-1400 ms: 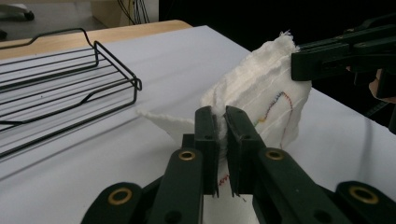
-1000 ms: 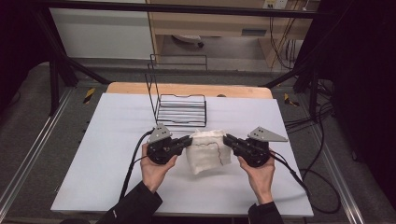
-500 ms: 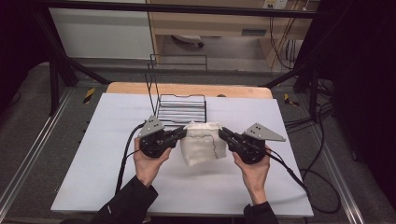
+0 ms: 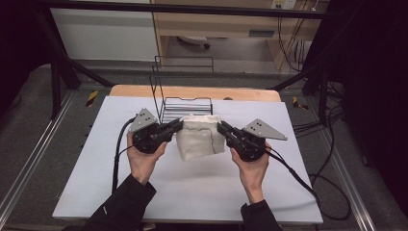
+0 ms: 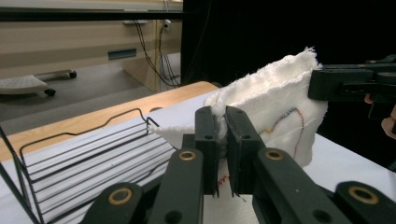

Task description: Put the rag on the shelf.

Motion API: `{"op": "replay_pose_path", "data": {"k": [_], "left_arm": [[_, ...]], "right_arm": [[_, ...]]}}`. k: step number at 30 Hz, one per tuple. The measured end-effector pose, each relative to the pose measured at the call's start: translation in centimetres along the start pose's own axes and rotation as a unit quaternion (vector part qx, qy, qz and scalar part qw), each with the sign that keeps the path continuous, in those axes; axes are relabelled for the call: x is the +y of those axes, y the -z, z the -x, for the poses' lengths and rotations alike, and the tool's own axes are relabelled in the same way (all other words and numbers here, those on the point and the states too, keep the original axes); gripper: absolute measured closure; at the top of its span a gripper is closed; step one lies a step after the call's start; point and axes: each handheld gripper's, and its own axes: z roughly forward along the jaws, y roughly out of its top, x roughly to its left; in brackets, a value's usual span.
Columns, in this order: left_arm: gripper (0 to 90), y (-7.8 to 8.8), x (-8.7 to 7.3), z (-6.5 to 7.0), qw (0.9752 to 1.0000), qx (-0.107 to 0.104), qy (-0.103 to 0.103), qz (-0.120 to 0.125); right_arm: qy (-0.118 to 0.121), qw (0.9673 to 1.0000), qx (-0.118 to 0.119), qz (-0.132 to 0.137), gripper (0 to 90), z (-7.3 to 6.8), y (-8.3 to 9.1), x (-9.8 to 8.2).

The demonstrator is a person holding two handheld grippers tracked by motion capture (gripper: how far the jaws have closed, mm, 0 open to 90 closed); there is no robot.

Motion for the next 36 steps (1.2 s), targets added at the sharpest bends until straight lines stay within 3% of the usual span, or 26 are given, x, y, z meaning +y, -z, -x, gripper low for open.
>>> {"op": "replay_pose_path", "data": {"k": [12, 36], "left_arm": [[83.6, 0.9, 1.6, -0.9, 0.9995, 0.009, -0.001, 0.03], [83.7, 1.4, 5.8, -2.6, 0.9977, 0.03, -0.013, 0.059]], "right_arm": [[0.005, 0.9996, -0.002, 0.027, 83.0, -0.6, -0.9, 1.6], [0.021, 0.9976, -0.012, 0.065, 83.0, -1.2, -3.1, 5.9]]}}
